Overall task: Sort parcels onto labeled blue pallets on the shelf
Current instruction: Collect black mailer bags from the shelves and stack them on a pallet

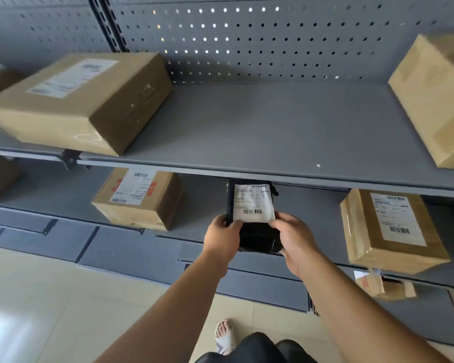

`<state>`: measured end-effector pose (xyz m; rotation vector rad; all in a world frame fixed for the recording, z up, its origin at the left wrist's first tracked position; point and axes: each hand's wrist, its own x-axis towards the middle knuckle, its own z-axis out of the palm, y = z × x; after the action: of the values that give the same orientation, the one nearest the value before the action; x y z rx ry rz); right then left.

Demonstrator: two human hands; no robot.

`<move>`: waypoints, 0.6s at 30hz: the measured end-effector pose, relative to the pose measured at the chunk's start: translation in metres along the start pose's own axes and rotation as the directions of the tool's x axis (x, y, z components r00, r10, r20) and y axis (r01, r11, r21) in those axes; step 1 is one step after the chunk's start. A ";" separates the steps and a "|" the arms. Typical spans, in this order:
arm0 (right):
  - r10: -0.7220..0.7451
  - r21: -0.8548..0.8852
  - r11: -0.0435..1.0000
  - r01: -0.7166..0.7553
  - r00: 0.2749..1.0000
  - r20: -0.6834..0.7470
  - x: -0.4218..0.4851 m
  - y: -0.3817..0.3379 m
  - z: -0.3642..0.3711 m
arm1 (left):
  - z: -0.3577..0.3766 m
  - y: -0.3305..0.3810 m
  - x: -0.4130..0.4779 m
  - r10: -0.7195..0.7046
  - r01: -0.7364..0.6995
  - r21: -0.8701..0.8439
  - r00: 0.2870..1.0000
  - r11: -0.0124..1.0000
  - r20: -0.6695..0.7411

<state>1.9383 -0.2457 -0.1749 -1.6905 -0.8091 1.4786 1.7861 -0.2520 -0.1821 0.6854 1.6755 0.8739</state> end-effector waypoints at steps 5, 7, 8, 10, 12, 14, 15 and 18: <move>-0.041 0.009 0.999 0.040 0.990 0.133 -0.022 -0.002 0.000 | -0.013 -0.005 -0.042 0.014 -0.029 -0.115 0.992 0.993 -0.124; -0.058 -0.008 0.998 0.061 0.977 0.204 -0.032 -0.002 0.003 | -0.020 -0.007 -0.059 -0.007 -0.019 -0.150 0.986 0.989 -0.168; -0.064 -0.014 0.997 0.069 0.968 0.243 -0.037 -0.002 0.005 | -0.025 -0.009 -0.067 -0.017 -0.015 -0.165 0.982 0.986 -0.191; -0.072 -0.024 0.996 0.084 0.947 0.314 -0.049 -0.001 0.013 | -0.037 -0.014 -0.082 -0.041 -0.007 -0.202 0.971 0.979 -0.236; -0.080 -0.029 0.995 0.099 0.922 0.378 -0.062 -0.003 0.025 | -0.051 -0.019 -0.095 -0.047 -0.023 -0.234 0.956 0.972 -0.288; -0.086 -0.041 0.993 0.115 0.893 0.442 -0.074 -0.004 0.041 | -0.068 -0.024 -0.107 -0.057 -0.043 -0.274 0.936 0.961 -0.346; -0.091 -0.043 0.991 0.126 0.878 0.469 -0.080 -0.005 0.050 | -0.078 -0.027 -0.112 -0.065 -0.054 -0.301 0.926 0.952 -0.371; -0.103 -0.045 0.987 0.152 0.830 0.548 -0.103 -0.009 0.083 | -0.110 -0.034 -0.129 -0.065 -0.122 -0.375 0.892 0.919 -0.448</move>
<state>1.8416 -0.3170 -0.1187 -1.2397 -1.2771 1.8814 1.7123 -0.3970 -0.1234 0.2320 1.8123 1.4310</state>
